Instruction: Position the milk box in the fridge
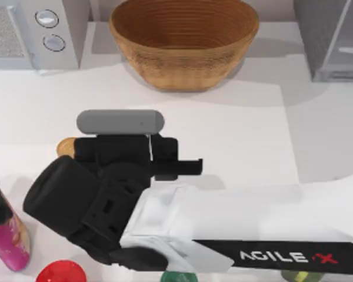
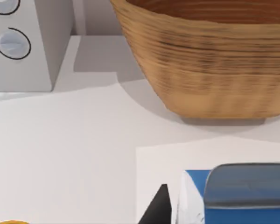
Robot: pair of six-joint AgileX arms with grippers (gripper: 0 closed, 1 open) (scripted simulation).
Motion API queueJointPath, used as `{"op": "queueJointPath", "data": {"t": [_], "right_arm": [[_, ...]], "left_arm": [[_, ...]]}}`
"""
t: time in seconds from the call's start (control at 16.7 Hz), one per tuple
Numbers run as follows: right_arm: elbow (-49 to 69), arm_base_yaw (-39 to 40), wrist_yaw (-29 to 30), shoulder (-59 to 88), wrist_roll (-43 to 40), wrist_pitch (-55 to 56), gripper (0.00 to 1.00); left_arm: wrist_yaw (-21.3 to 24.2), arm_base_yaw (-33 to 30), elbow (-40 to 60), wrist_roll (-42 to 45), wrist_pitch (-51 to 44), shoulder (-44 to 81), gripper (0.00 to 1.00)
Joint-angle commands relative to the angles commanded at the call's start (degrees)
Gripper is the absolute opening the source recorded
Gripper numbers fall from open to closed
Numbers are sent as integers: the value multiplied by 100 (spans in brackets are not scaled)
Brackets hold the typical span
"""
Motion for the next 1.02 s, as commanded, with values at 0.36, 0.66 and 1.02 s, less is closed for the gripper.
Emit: {"op": "queueJointPath", "data": {"t": [0.36, 0.66, 1.02], "right_arm": [[20, -22, 1, -20, 7, -7, 0], [-669, -705, -430, -916, -360, 127, 0], [-2686, -2570, -1789, -3835, -1473, 323, 0]], "left_arm": [[0, 0, 0, 0, 0, 0, 100], [0, 0, 0, 0, 0, 0, 100], [0, 0, 0, 0, 0, 0, 100]]}}
